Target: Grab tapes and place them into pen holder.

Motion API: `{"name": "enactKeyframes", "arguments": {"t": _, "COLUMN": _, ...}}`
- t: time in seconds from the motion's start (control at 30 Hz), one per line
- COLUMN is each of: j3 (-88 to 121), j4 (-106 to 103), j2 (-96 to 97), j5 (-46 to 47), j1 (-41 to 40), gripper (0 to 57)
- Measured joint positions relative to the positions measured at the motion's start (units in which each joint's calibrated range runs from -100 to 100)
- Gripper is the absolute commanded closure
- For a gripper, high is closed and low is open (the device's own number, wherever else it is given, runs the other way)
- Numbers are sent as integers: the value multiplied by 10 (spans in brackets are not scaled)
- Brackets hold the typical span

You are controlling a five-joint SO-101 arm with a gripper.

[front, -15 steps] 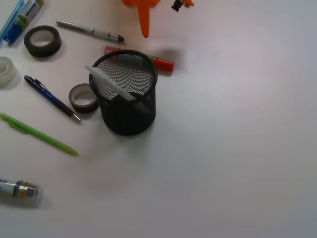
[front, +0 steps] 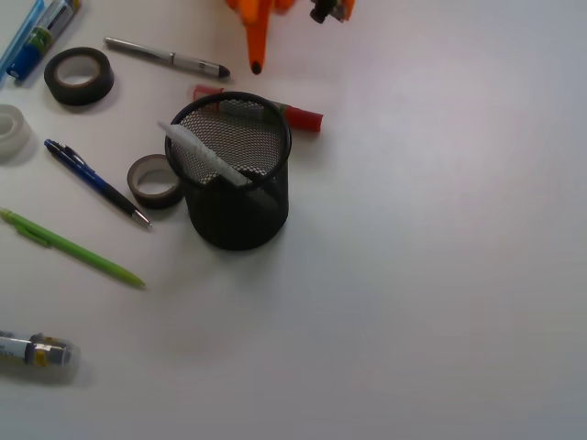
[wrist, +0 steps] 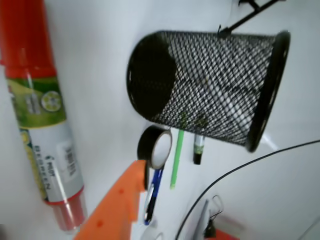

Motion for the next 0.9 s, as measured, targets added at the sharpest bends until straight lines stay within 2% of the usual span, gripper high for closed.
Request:
{"name": "enactKeyframes", "arguments": {"t": 0.17, "j3": -94, "j4": 112, "j2": 1, "j5": -61, "j1": 97, "gripper": 112}}
{"name": "enactKeyframes", "arguments": {"t": 0.27, "j3": -214, "j4": 219, "j2": 1, "j5": -70, "j1": 155, "gripper": 112}}
{"name": "enactKeyframes", "arguments": {"t": 0.4, "j3": -393, "j4": 327, "j2": 65, "j5": -78, "j1": 195, "gripper": 112}}
{"name": "enactKeyframes", "arguments": {"t": 0.67, "j3": -587, "j4": 433, "j2": 402, "j5": -149, "j1": 207, "gripper": 112}}
{"name": "enactKeyframes", "arguments": {"t": 0.9, "j3": -600, "j4": 425, "j2": 714, "j5": -288, "j1": 218, "gripper": 113}}
